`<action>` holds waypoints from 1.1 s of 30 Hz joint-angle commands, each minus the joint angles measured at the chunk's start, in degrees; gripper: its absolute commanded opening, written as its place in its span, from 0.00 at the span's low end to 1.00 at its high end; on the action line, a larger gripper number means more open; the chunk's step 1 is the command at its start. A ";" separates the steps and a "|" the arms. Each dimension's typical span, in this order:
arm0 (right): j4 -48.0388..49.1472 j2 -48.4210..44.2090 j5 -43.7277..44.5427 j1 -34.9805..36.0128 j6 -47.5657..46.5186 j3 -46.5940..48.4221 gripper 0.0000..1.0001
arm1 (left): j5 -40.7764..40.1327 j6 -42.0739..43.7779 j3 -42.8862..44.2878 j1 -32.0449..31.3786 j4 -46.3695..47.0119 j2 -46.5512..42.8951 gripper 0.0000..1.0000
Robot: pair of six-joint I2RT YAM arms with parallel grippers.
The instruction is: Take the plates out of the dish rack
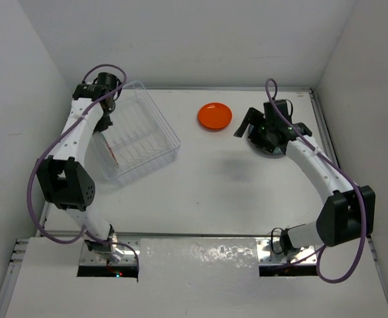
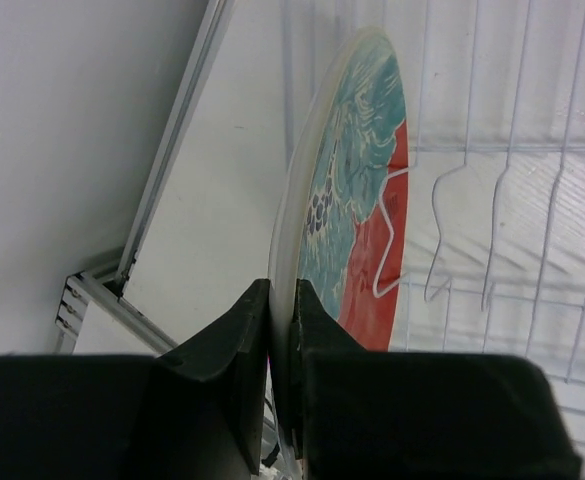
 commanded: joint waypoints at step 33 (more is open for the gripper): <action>33.30 6.61 -36.03 1.42 9.30 0.29 0.99 | -4.44 -0.68 5.04 -4.36 7.06 -20.55 0.00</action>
